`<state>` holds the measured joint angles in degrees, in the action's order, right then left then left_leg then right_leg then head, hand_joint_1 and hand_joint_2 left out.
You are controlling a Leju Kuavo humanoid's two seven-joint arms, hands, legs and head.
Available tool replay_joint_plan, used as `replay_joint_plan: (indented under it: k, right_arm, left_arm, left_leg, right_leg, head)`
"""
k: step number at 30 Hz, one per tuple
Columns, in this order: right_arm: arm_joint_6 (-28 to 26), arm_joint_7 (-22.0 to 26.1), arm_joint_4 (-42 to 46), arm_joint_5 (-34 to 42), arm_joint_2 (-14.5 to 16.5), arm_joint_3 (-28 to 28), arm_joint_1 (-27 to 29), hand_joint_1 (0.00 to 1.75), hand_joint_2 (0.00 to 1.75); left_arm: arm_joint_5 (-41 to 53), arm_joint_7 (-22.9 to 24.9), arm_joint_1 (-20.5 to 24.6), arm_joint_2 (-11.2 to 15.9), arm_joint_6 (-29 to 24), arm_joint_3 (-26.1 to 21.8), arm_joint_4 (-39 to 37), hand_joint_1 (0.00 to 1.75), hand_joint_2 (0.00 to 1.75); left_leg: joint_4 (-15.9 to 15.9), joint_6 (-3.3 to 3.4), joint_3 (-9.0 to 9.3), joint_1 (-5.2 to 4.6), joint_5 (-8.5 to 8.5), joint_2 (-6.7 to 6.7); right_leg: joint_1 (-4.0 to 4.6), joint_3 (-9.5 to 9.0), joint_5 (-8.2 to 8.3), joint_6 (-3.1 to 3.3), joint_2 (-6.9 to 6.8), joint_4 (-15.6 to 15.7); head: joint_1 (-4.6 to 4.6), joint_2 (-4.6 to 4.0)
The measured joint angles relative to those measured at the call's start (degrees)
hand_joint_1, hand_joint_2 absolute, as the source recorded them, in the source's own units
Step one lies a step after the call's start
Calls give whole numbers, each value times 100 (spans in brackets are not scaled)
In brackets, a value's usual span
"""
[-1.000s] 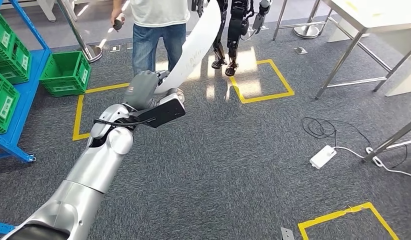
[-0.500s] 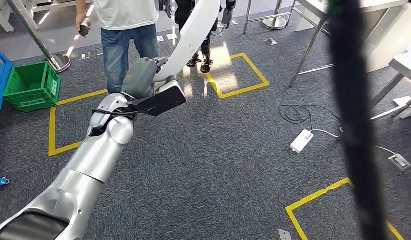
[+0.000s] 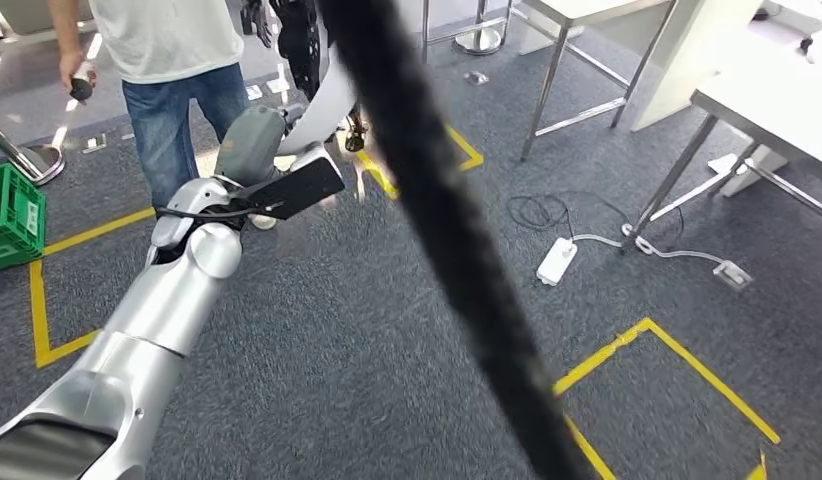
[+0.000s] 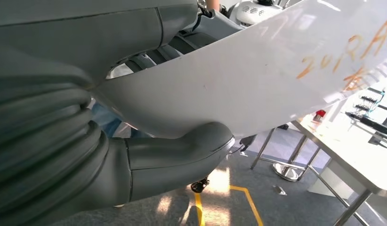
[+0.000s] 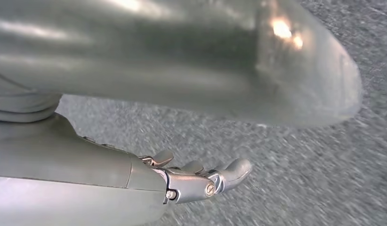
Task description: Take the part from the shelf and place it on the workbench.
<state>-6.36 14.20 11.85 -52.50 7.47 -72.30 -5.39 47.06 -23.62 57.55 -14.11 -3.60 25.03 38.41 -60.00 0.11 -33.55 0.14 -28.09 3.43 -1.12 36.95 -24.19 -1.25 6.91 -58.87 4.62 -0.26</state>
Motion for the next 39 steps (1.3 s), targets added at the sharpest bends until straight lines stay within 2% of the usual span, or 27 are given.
replay_joint_plan:
  k: [1,3,5,7,8,9,10,12,14,16,17,18,20,22,23,24,25,27,29,31,32,33,35,36,37,38,39]
  right_arm:
    - [-1,0,0,1,-2,0,14,0,0]
    - [-1,-3,0,1,-4,0,29,0,0]
    - [-1,-3,0,0,-3,0,13,0,0]
    - [0,-7,0,-2,-2,0,3,0,0]
    - [1,-12,0,-3,-2,0,7,0,0]
    - [1,-20,0,-5,-2,0,10,0,0]
    - [1,-27,0,-7,-3,0,12,0,0]
    - [-8,-31,0,-16,-3,0,-1,0,0]
    - [-41,-19,0,-25,-3,0,-21,0,0]
    - [-92,-2,0,-31,-3,0,-24,0,0]
    - [-113,7,0,-33,-3,0,-19,0,0]
    - [-128,11,0,-36,-5,0,-18,0,0]
    - [-132,16,0,-40,-9,0,-30,0,0]
    - [-116,11,0,-45,-11,0,-48,0,0]
    - [-108,7,0,-50,-11,0,-47,0,0]
    - [-102,2,0,-58,-11,0,-41,0,0]
    - [-101,0,0,-67,-11,0,-34,0,0]
    - [-101,0,0,-78,-12,0,-33,0,0]
    - [-102,-1,0,-82,-14,1,-40,0,0]
    - [-102,-11,0,-86,-15,2,-19,0,0]
    - [-102,-18,0,-87,-16,2,0,0,0]
    - [-102,-24,0,-87,-16,1,13,0,0]
    - [-101,-30,0,-86,-16,1,10,0,0]
    - [-100,-31,0,-86,-15,1,0,0,0]
    - [-99,-32,0,-86,-15,2,-5,0,0]
    - [-98,-32,0,-86,-16,2,-3,0,0]
    - [-94,-33,0,-86,-16,2,4,0,0]
  left_arm:
    - [0,1,4,-4,1,-2,4,175,175]
    - [0,-1,24,-22,1,-4,11,175,175]
    - [0,-2,38,-25,2,-6,9,175,175]
    - [0,2,31,-12,7,-7,-2,175,175]
    - [-1,4,27,-9,11,-8,-6,175,175]
    - [-2,8,25,-9,23,-8,-6,175,175]
    - [-4,13,25,-9,37,-10,-1,175,175]
    - [-5,28,29,-6,77,-18,26,175,175]
    - [11,51,26,-1,134,-33,69,175,175]
    - [31,74,16,-1,194,-45,116,175,175]
    - [34,81,11,-3,215,-49,140,175,175]
    - [35,84,9,-2,228,-52,162,175,175]
    - [35,86,-2,15,243,-63,187,175,175]
    - [35,91,-53,49,250,-80,189,175,175]
    - [36,93,-85,62,252,-86,188,175,175]
    - [36,93,-111,70,254,-91,190,175,175]
    - [36,93,-124,72,254,-93,196,175,175]
    - [36,91,-125,79,255,-99,219,175,175]
    - [37,92,-130,86,258,-105,239,175,175]
    - [37,97,-140,70,264,-107,247,175,175]
    - [37,100,-142,49,267,-107,252,175,175]
    - [37,98,-142,29,268,-107,260,175,175]
    - [37,96,-146,6,270,-107,275,175,175]
    - [37,96,-156,11,272,-107,276,175,175]
    - [37,97,-173,17,274,-107,273,175,175]
    - [37,99,-193,22,276,-107,269,175,175]
    - [37,99,-209,23,280,-107,267,175,175]
  left_leg:
    - [18,44,3,-2,18,-65]
    - [64,129,12,10,57,-186]
    - [83,181,9,-8,68,-319]
    - [80,203,4,-39,58,-471]
    - [78,209,2,-51,54,-541]
    - [76,211,2,-59,50,-610]
    - [74,208,6,-65,44,-672]
    - [66,181,11,-93,22,-785]
    - [63,134,17,-124,-2,-882]
    - [64,81,24,-134,-27,-965]
    - [29,47,12,-126,-62,-913]
    - [-102,12,-43,-115,-149,-792]
    - [-679,-45,-303,-81,-453,-486]
    - [-1378,-73,-650,-52,-708,-379]
    - [-1525,-82,-742,-37,-699,-369]
    - [-1453,-90,-728,-21,-583,-361]
    - [-1167,-100,-608,0,-383,-330]
    - [-435,-123,-269,57,-55,-118]
    - [-87,-95,-99,69,22,35]
    - [-66,-7,-91,41,31,-28]
    - [-49,38,-90,40,50,-76]
    - [-29,82,-87,43,69,-129]
    - [-3,142,-87,33,89,-256]
    - [-3,161,-91,17,86,-326]
    - [-4,171,-95,0,80,-401]
    - [-5,181,-96,-15,75,-475]
    - [-6,187,-96,-27,70,-544]
  right_leg:
    - [-11,11,6,-33,10,3]
    - [9,120,-124,-80,-198,-201]
    - [30,424,-456,-104,-517,-843]
    - [24,730,-696,-117,-634,-1497]
    - [23,769,-691,-116,-653,-1596]
    - [24,683,-585,-108,-671,-1455]
    - [31,489,-414,-92,-726,-1115]
    - [78,69,-155,-31,-969,-333]
    - [133,-80,-102,40,-1088,-8]
    - [137,-72,-84,97,-964,11]
    - [121,-77,-72,121,-909,27]
    - [99,-86,-58,152,-857,43]
    - [70,-97,-42,194,-745,60]
    - [62,-98,-38,210,-594,56]
    - [57,-97,-39,209,-512,50]
    - [49,-98,-41,202,-435,41]
    - [38,-97,-47,188,-362,24]
    - [19,-74,-70,124,-226,-34]
    - [1,-26,-64,32,-102,-58]
    - [-27,10,-25,-56,-7,-24]
    - [-29,24,-29,-86,-63,-36]
    - [-19,67,-82,-108,-186,-120]
    - [10,303,-365,-129,-511,-633]
    - [15,484,-544,-133,-600,-1013]
    - [15,644,-679,-134,-636,-1357]
    - [16,731,-726,-126,-649,-1553]
    - [21,703,-669,-112,-659,-1525]
  head:
    - [-1,0]
    - [29,0]
    - [63,0]
    - [67,0]
    - [67,0]
    - [67,0]
    - [68,0]
    - [66,0]
    - [63,0]
    - [63,0]
    - [61,0]
    - [59,0]
    - [54,0]
    - [52,0]
    - [52,0]
    - [52,0]
    - [53,0]
    - [52,0]
    - [50,0]
    - [48,0]
    - [50,0]
    - [61,0]
    - [80,0]
    - [86,0]
    - [86,0]
    - [85,0]
    - [85,0]
